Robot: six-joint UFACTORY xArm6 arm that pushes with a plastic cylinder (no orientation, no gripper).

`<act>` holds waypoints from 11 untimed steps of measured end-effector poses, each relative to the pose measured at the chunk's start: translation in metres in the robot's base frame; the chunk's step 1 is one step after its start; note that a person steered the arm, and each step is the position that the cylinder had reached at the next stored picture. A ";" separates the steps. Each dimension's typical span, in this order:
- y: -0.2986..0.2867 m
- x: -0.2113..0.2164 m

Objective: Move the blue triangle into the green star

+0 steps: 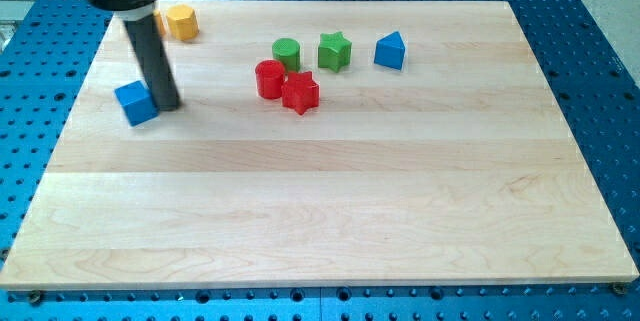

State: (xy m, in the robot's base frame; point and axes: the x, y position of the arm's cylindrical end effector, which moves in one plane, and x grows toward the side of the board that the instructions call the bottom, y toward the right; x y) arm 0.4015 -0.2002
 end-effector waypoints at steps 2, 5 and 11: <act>0.110 0.068; 0.416 -0.123; 0.222 -0.065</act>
